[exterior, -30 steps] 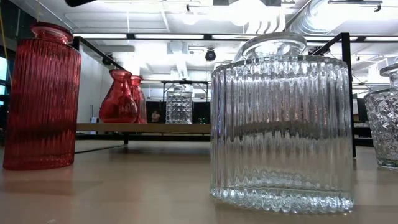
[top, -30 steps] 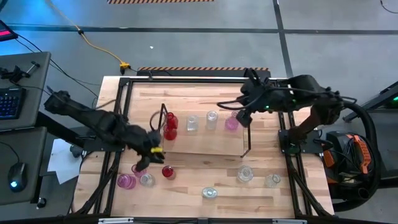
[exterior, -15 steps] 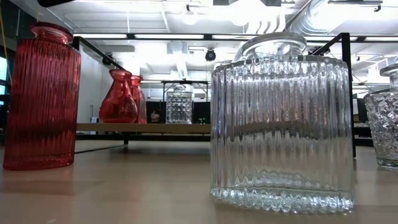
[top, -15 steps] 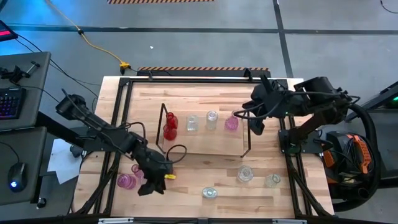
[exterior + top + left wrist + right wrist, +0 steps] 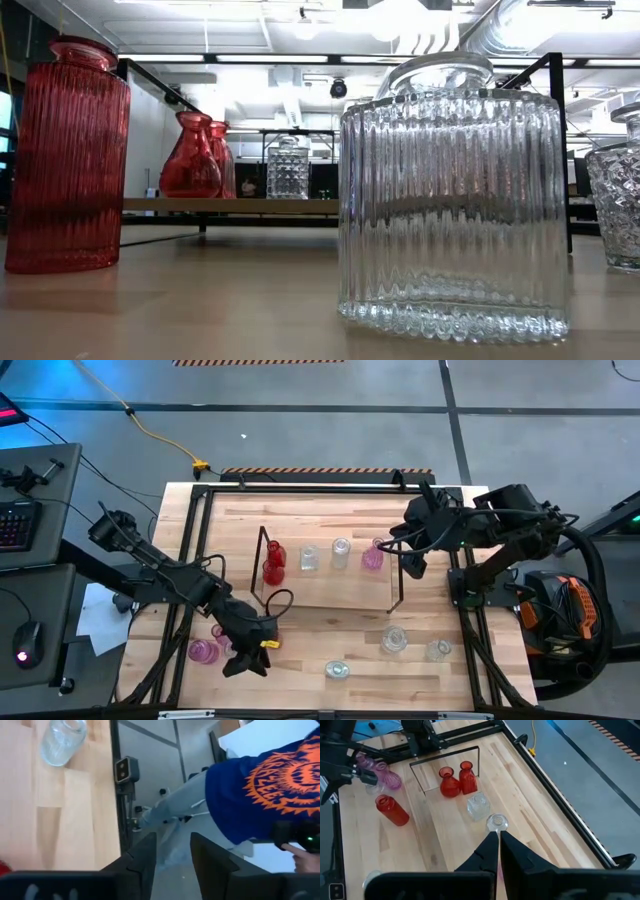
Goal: Sort vases onto shelf
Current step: Put the red vase aligned with the other red vase on the shelf
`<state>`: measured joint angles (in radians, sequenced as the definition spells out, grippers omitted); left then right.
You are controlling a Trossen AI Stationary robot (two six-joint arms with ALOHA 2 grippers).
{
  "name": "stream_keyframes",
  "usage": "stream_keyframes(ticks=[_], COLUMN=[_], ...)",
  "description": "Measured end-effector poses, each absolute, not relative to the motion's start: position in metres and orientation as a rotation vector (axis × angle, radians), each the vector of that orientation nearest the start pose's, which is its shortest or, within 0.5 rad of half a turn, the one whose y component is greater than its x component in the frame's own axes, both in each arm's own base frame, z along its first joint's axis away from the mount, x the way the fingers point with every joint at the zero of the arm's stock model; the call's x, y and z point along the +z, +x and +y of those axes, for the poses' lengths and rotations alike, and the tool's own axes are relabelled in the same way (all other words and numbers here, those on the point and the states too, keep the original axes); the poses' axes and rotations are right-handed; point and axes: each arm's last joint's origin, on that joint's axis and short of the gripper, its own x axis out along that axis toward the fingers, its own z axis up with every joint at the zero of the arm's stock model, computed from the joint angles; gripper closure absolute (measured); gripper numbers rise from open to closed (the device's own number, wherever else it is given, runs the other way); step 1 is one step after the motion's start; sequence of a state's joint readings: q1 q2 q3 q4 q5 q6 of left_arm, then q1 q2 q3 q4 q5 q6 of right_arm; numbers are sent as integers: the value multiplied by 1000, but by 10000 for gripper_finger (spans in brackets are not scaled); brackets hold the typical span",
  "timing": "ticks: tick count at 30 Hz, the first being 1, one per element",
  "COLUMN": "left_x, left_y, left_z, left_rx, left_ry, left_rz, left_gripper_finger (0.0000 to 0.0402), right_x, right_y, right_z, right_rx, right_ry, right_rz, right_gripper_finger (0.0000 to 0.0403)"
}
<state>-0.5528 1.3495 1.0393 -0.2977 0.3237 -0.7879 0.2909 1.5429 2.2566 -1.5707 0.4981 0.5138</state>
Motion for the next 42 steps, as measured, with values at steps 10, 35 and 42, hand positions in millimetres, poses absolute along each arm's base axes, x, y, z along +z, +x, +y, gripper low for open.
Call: stream_keyframes(ticks=[10, 35, 42], left_x=[295, 293, 298], left_y=[243, 244, 226], left_z=[-156, -148, -144], left_rx=[-522, -551, -468], left_ry=[-709, -659, -429], left_rz=[907, 935, 1124], left_gripper_finger=[168, 151, 152], right_x=[503, 503, 503], right_y=[214, 215, 215], right_z=[50, 50, 50], right_rx=[-374, -379, -385], right_ry=[134, 113, 129], right_rz=[721, 721, 718], right_gripper_finger=[403, 403, 403])
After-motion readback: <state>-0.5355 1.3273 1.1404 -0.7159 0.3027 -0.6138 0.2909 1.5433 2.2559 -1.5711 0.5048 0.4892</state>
